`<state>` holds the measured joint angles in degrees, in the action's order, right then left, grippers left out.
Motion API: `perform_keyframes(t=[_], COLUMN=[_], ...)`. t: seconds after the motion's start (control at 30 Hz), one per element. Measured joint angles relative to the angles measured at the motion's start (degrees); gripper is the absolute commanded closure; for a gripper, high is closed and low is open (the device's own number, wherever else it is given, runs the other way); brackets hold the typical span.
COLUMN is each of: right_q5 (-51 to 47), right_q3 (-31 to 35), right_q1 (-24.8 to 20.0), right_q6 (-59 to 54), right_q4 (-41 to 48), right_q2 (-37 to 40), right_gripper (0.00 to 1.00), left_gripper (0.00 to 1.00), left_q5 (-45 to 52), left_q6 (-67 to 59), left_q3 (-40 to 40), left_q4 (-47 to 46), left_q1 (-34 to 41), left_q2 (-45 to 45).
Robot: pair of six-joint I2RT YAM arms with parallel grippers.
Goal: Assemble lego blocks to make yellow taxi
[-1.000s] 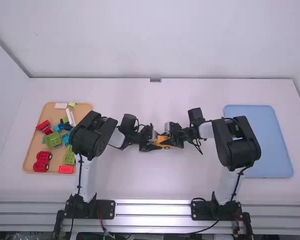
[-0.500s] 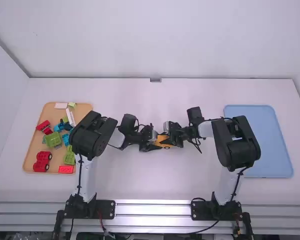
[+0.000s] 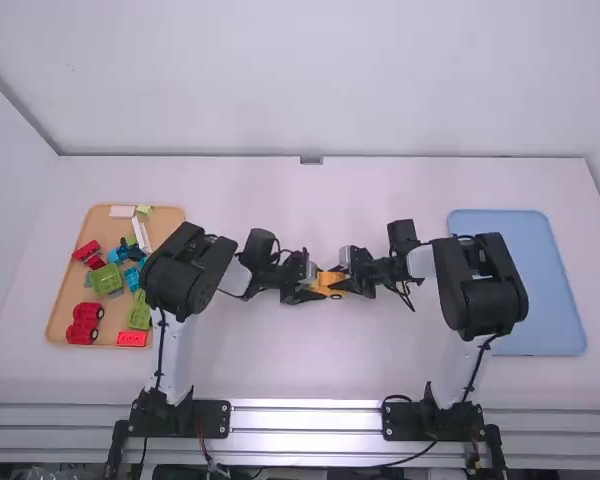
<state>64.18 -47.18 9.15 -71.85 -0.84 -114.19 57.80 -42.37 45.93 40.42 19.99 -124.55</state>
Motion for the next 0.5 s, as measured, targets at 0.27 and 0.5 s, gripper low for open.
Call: perform_keyframes(t=[0.27,0.5], right_q5=[0.3,-1.0], right_q3=[2.7,3.0], right_q1=[2.1,2.5], right_q6=[5.7,8.1], right_q4=[-11.0,-12.0], right_q2=[0.0,0.0], right_gripper=[1.00,1.00], left_gripper=[0.61,0.62], left_q5=[-0.2,-0.2], left_q6=[0.0,0.0], left_q3=[0.3,0.3], left_q4=[-0.3,-0.4], left_q1=[0.0,0.0], left_q2=[0.0,0.0])
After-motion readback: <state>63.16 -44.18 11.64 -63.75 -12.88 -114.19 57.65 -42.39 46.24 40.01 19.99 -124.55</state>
